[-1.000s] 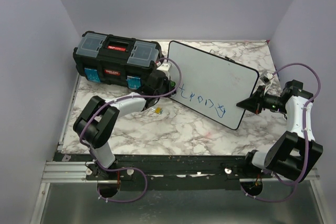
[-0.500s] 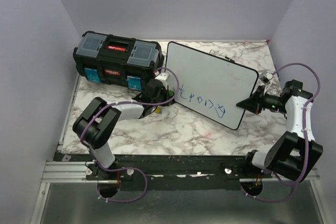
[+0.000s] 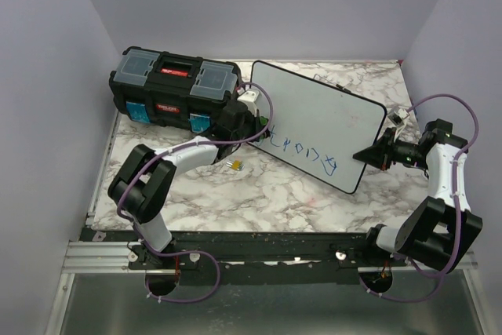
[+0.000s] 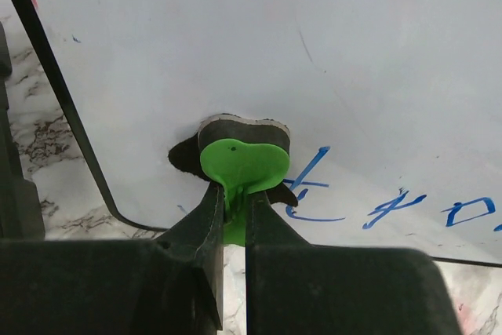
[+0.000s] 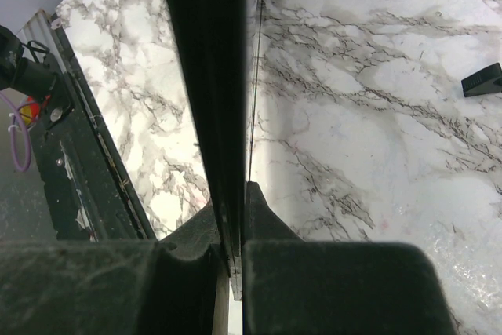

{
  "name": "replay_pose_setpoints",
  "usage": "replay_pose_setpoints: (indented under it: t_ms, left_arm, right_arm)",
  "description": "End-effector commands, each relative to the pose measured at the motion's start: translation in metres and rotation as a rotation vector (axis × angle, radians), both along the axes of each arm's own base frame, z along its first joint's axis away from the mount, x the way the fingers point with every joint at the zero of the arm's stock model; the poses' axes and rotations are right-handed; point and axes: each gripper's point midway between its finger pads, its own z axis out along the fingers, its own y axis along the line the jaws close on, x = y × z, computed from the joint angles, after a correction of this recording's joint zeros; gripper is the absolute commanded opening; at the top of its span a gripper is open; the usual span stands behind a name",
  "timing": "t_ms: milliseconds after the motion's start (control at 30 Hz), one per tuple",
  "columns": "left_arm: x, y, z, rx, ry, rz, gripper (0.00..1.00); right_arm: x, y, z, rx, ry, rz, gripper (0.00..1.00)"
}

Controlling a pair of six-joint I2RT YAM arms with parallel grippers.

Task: Erase the whiteboard
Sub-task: Erase the whiteboard at the center of the board.

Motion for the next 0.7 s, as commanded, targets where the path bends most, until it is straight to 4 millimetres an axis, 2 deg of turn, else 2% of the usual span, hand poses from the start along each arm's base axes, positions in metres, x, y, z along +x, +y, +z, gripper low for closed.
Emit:
replay_pose_setpoints:
  t_ms: [0,167,300,400,467,667]
  left_arm:
    - [0.005,0.001,0.005,-0.010,-0.014,0.004,0.00]
    - [-0.019,0.012,-0.036,-0.020,0.070,0.023,0.00]
    - [-0.036,0.023,-0.054,-0.027,0.104,0.037,0.00]
    - [-0.037,0.023,-0.051,-0.025,0.094,0.034,0.00]
    - [-0.030,0.020,-0.042,-0.019,0.076,0.027,0.00]
    - [0.005,0.006,0.004,-0.006,-0.007,0.032,0.00]
  right_arm:
    - [-0.001,0.004,0.012,0.000,-0.059,0.018,0.01]
    - [-0.001,0.005,0.012,0.001,-0.059,0.019,0.01]
    - [-0.001,0.005,0.012,0.004,-0.056,0.020,0.01]
    - [-0.001,0.005,0.012,0.004,-0.056,0.020,0.01]
    - [-0.001,0.005,0.012,0.004,-0.057,0.019,0.01]
    - [0.000,0.004,0.012,0.000,-0.058,0.016,0.01]
